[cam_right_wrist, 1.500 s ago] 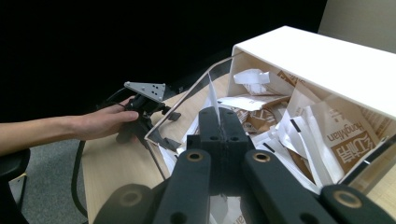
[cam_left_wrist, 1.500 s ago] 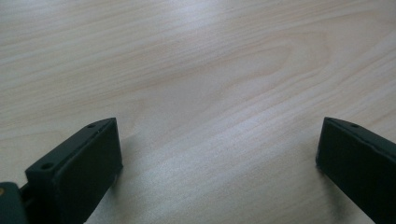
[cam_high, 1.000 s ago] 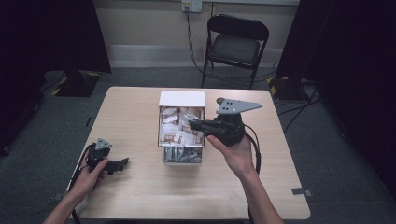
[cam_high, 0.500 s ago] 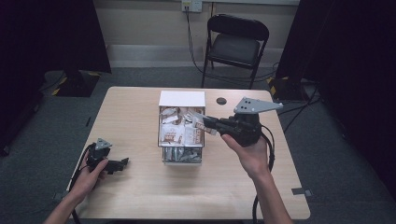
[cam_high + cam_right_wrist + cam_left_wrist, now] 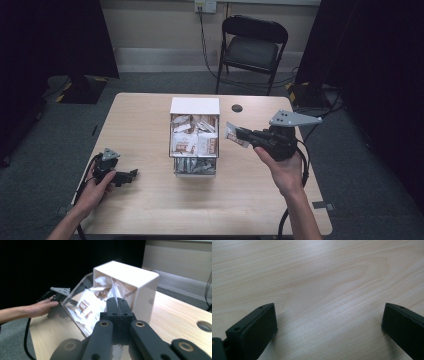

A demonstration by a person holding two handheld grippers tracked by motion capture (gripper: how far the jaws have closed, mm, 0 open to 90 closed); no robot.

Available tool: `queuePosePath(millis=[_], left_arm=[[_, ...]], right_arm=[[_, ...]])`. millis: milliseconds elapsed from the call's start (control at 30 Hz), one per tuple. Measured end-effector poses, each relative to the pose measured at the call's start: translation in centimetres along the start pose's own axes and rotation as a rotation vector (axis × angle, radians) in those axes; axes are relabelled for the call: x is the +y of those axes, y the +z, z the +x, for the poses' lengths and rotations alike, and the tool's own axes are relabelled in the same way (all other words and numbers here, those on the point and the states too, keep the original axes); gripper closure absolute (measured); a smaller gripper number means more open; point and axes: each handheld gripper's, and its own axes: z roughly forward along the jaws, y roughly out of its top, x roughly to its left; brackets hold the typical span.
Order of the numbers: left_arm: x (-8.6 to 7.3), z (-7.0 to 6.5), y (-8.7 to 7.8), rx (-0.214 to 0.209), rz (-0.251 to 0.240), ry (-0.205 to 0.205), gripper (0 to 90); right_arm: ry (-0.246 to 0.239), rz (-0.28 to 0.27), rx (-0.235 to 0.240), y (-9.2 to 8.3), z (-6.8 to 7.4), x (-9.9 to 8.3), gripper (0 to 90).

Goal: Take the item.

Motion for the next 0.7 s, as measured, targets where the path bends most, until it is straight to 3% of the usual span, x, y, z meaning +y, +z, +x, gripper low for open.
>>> queuePosePath(millis=[300,700], left_arm=[[0.0,0.0,0.0,0.000,0.000,0.000,0.0],[0.0,0.0,0.0,-0.001,0.001,-0.001,0.0]], right_arm=[[0.033,0.025,-0.032,-0.4,-1.5,-1.6,90.0],[0.089,0.075,-0.067,0.8,-4.1,-4.6,90.0]])
